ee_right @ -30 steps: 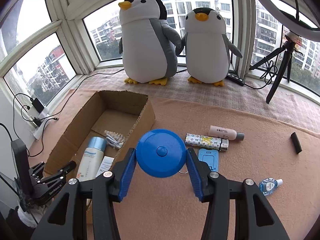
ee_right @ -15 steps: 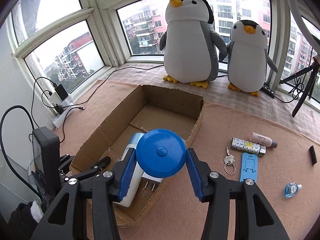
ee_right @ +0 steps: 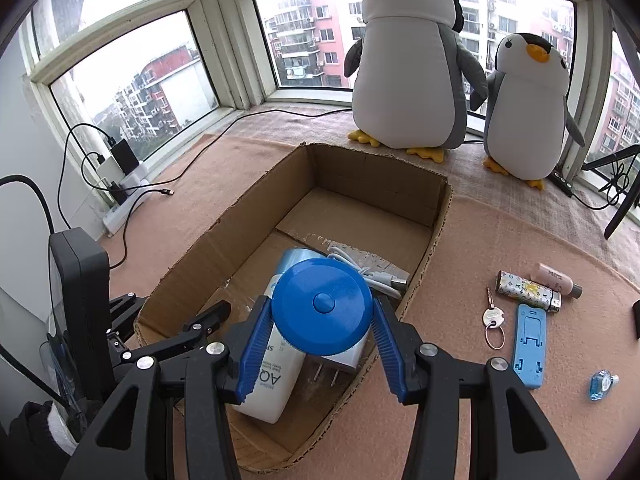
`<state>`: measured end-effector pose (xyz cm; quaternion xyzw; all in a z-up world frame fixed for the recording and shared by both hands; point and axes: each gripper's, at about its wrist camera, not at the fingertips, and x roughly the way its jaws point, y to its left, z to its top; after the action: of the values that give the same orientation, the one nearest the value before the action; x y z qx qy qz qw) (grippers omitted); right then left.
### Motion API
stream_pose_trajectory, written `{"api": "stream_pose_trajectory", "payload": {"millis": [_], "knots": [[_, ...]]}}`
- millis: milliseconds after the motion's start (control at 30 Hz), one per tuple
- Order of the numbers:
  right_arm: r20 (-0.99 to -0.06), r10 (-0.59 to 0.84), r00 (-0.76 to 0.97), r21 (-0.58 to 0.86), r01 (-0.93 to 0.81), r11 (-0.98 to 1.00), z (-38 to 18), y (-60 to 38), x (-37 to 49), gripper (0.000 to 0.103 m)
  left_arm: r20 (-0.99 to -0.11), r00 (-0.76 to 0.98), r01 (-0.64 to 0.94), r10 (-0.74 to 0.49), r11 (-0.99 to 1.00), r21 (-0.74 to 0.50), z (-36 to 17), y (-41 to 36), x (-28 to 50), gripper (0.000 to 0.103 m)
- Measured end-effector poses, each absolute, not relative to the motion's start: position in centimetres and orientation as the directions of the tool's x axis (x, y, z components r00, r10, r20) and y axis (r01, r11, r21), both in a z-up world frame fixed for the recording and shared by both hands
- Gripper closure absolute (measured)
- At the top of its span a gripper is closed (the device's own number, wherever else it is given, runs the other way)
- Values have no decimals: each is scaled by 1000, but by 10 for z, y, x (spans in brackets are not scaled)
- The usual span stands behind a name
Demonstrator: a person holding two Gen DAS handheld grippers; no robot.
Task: Organize rigid objects
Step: 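Carry the tape measure into the box and open the right gripper, then withdraw the right gripper from the box toward the keys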
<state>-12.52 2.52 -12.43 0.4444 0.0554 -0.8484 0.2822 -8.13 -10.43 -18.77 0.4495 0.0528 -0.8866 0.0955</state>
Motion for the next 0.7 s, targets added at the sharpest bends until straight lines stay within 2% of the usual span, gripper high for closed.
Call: {"api": "stream_pose_trajectory", "payload": {"millis": [200, 333, 367, 700], "knots": [[-787, -430, -442, 150, 540, -828, -126, 22, -124, 55, -807, -578, 217, -122, -976, -8, -188, -104, -82, 64], [-782, -425, -456, 134, 543, -829, -123, 20, -122, 31, -806, -578, 218, -123, -976, -7, -188, -104, -81, 64], [-780, -425, -458, 132, 545, -828, -122, 20, -122, 29, -806, -578, 218, -123, -976, -8, -188, -104, -81, 64], [-777, -420, -470, 139, 522, -841, -119, 28, -124, 29, -806, -579, 218, -124, -976, -6, -188, -104, -82, 64]]}}
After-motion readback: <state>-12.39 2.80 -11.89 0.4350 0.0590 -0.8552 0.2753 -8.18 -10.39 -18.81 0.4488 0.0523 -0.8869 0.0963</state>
